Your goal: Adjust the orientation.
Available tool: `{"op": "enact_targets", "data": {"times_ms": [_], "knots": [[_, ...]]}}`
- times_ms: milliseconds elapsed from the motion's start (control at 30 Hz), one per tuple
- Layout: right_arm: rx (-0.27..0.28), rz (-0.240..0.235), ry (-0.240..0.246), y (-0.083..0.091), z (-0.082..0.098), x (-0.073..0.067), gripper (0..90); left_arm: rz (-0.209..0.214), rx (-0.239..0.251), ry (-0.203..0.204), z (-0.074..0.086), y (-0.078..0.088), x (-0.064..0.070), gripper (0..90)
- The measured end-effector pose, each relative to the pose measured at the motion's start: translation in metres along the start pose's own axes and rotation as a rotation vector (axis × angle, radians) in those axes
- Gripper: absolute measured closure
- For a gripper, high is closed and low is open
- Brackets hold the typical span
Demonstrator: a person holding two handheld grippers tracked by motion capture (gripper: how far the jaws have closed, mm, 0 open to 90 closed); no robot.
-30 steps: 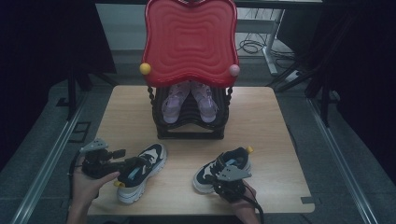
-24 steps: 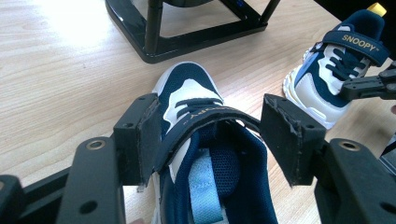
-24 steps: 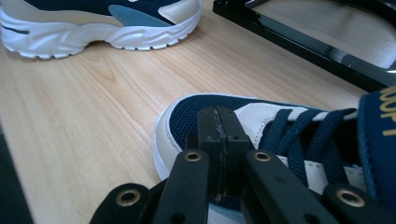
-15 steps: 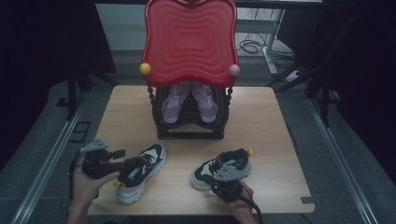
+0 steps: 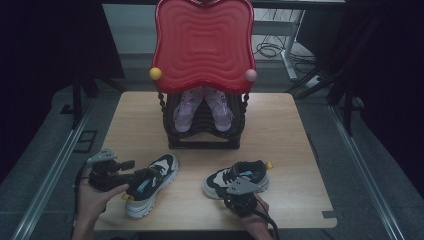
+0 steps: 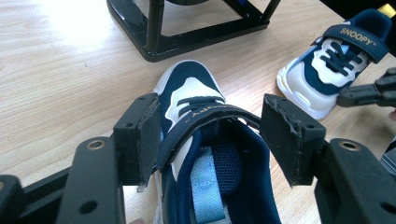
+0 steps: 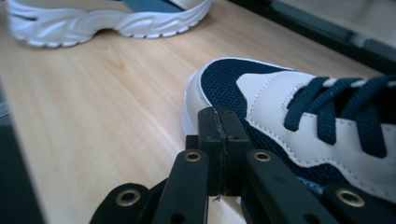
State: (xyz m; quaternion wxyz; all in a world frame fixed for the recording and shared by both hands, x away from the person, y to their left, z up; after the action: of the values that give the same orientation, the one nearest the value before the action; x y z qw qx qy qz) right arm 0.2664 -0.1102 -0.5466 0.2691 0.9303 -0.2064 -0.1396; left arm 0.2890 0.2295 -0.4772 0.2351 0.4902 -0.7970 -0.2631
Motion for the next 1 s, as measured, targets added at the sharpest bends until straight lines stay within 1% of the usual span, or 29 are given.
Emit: {"op": "enact_targets", "data": {"times_ms": [67, 133, 233, 367, 467, 567, 600, 767, 800, 867, 967, 1000], "knots": [[0.007, 0.034, 0.005, -0.005, -0.002, 0.001, 89.7, 0.001, -0.001, -0.001, 0.000, 0.000, 0.000, 38.6], [0.012, 0.057, 0.006, -0.008, -0.004, 0.002, 89.7, 0.002, 0.001, 0.001, 0.000, 0.000, 0.001, 38.6], [0.016, 0.069, 0.004, -0.011, -0.005, 0.003, 89.7, 0.002, 0.000, 0.001, 0.000, 0.000, 0.001, 38.6], [0.022, 0.058, -0.003, -0.011, -0.005, 0.002, 89.7, 0.003, 0.000, -0.001, 0.000, 0.000, 0.001, 38.6], [0.042, 0.030, -0.016, -0.005, -0.007, 0.002, 89.7, 0.000, 0.002, 0.000, 0.000, 0.001, 0.000, 38.6], [0.079, 0.026, -0.023, 0.010, -0.013, 0.004, 89.7, -0.002, 0.005, 0.002, 0.000, 0.002, -0.001, 38.6], [0.098, 0.023, -0.033, 0.016, -0.016, 0.006, 89.7, -0.002, 0.006, 0.002, 0.000, 0.002, -0.001, 38.6], [0.176, 0.047, -0.048, 0.051, -0.029, 0.021, 89.7, -0.002, 0.004, 0.003, 0.000, 0.001, 0.000, 38.6], [0.194, 0.062, -0.053, 0.061, -0.032, 0.027, 89.7, -0.002, 0.002, 0.003, 0.000, 0.001, 0.000, 38.6], [0.219, 0.067, -0.079, 0.075, -0.035, 0.038, 89.7, -0.004, 0.008, 0.003, 0.000, 0.001, 0.000, 38.7], [0.241, 0.080, -0.090, 0.089, -0.038, 0.049, 89.7, -0.006, 0.022, 0.011, -0.001, 0.002, 0.000, 39.0], [0.252, 0.085, -0.097, 0.096, -0.039, 0.055, 89.7, -0.007, 0.023, 0.011, -0.001, 0.002, 0.000, 39.1]]}}
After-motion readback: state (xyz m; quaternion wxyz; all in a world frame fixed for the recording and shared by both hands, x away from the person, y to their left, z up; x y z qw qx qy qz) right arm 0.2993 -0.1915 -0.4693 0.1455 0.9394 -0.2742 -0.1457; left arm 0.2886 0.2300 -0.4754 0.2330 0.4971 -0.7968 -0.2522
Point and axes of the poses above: each handheld gripper's, and its own axes: y roughly backward along the jaws, z roughly out of its underside, x roughly to its right, the point moved 5 cm from there along -y, roughly forward along the jaws, and after that the axes turned 14 degrees about -z, right-handed, at the moved point
